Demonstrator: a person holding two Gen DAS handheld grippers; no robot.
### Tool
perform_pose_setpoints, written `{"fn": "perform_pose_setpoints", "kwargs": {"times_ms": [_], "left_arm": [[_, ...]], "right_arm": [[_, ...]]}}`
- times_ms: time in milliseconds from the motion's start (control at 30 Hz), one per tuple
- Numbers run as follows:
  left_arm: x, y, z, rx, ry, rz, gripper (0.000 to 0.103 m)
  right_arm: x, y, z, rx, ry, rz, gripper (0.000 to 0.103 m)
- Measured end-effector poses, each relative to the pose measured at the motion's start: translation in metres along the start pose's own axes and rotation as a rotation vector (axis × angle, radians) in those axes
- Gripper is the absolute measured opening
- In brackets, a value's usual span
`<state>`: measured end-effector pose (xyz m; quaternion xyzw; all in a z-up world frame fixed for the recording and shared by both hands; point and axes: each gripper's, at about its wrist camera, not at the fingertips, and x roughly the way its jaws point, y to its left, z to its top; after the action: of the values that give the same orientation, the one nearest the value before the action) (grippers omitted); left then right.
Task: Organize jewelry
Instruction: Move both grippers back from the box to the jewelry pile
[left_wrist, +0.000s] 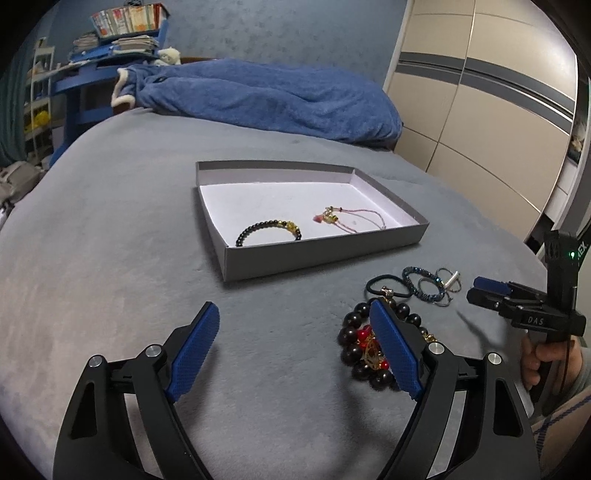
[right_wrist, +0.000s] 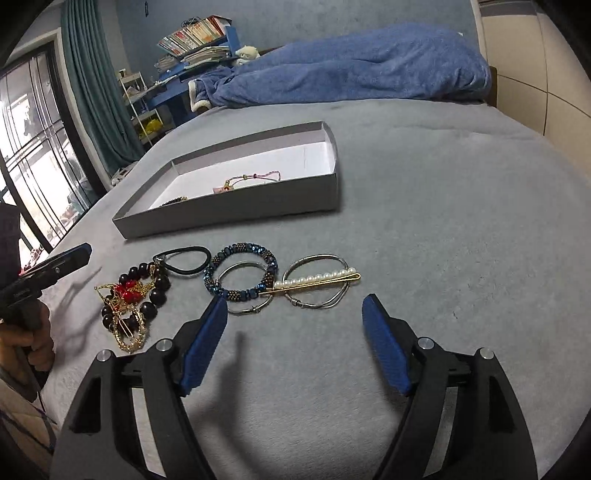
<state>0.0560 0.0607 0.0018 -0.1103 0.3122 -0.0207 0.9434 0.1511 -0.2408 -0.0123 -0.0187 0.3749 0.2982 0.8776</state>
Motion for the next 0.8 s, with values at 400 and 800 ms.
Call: {"fn": "perform_pose_setpoints", "kwargs": {"times_ms": [400, 800], "left_arm": [[-0.002, -0.0028, 0.0, 0.009, -0.004, -0.007, 0.084], [-0.0004, -0.0093, -0.0004, 0.038, -0.003, -0.011, 0.084]], "right_arm": [[0.0017, -0.0007, -0.0025, 0.009, 0.003, -0.006, 0.076], [0.0021, -0.0011, -0.0024, 0.011, 0.004, -0.007, 0.076]]}}
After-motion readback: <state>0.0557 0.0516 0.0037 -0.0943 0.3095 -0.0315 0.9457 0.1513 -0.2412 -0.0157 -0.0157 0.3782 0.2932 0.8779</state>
